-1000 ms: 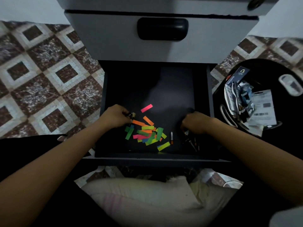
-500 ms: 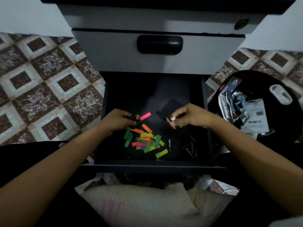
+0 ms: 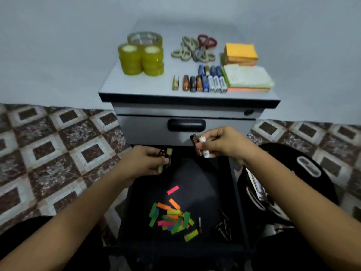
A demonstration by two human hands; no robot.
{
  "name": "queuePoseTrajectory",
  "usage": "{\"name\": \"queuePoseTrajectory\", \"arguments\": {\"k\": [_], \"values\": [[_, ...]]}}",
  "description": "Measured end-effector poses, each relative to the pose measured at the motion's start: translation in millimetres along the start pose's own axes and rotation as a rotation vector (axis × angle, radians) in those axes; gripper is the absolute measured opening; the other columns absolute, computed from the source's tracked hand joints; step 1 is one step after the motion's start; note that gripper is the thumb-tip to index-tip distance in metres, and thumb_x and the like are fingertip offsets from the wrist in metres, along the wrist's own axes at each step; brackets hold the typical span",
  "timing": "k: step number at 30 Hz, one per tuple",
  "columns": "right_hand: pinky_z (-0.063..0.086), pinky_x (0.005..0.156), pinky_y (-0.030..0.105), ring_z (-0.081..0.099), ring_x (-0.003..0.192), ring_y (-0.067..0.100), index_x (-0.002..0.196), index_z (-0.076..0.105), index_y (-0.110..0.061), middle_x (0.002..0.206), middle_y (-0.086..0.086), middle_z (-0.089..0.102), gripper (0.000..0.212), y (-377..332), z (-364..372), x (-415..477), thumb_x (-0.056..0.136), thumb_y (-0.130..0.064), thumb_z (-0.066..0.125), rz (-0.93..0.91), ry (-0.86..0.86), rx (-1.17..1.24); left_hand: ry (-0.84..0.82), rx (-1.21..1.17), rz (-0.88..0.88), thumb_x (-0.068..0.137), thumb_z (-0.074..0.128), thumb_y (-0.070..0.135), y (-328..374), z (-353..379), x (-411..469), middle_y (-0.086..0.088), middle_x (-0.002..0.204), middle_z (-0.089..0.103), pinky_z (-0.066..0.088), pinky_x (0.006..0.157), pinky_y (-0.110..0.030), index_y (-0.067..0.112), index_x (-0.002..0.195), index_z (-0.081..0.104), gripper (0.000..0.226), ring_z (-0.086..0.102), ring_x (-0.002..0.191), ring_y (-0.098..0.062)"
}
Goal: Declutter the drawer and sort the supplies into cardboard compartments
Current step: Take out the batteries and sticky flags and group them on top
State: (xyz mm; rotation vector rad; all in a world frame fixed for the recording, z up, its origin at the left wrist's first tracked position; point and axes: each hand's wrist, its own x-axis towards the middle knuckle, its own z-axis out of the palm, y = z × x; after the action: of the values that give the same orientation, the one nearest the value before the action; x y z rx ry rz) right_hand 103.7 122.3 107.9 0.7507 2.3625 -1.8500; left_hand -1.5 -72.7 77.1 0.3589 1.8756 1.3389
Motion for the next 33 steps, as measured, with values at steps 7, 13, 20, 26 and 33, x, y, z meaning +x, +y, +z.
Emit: {"name": "queuePoseTrajectory", "arguments": {"k": [7,13,20,26,33], "values": [[0.047,0.053,0.021,0.054,0.053,0.011,0.089,0.064,-0.012,0.067,0.002,0.059,0.015,-103,-36,-9,0.079,-0.009,0.073,-0.053,0.171,-0.078,-0.021,0.069,0.187,0.083,0.066,0.006,123,-14,-10,-0.005,0.065,0.062,0.057,0.060,-0.022,0.007,0.072,0.063,0.011,0.061,0.063,-0.011],[0.046,0.058,0.026,0.051,0.056,0.015,0.086,0.058,-0.008,0.072,0.007,0.057,0.012,-170,-61,25,0.082,-0.001,0.067,-0.027,0.195,-0.183,0.031,0.029,0.163,0.082,0.065,0.000,217,-8,25,-0.012,0.086,0.063,0.059,0.065,-0.033,0.004,0.079,0.055,0.011,0.063,0.080,-0.020],[0.043,0.058,0.024,0.048,0.060,0.015,0.070,0.050,-0.006,0.070,0.006,0.051,0.021,-189,-67,87,0.085,-0.006,0.065,0.166,0.176,-0.429,0.114,0.510,-0.019,0.094,0.055,0.013,258,12,75,-0.010,0.072,0.052,0.050,0.057,-0.019,0.002,0.075,0.052,0.022,0.052,0.060,-0.014],[0.046,0.064,0.023,0.047,0.061,0.014,0.072,0.049,-0.006,0.071,0.005,0.048,0.023,-185,-70,118,0.086,-0.012,0.065,0.231,0.156,-0.502,0.077,0.743,-0.115,0.094,0.053,0.011,262,13,104,-0.013,0.078,0.056,0.048,0.045,-0.016,-0.006,0.115,0.056,0.028,0.054,0.061,-0.015],[0.046,0.062,0.024,0.047,0.066,0.016,0.079,0.049,-0.003,0.077,0.007,0.049,0.018,-181,-65,137,0.088,-0.012,0.062,0.281,0.127,-0.562,0.021,0.741,-0.180,0.092,0.050,0.000,259,20,118,-0.015,0.076,0.058,0.050,0.040,-0.021,-0.006,0.078,0.053,0.016,0.057,0.062,-0.018]]}}
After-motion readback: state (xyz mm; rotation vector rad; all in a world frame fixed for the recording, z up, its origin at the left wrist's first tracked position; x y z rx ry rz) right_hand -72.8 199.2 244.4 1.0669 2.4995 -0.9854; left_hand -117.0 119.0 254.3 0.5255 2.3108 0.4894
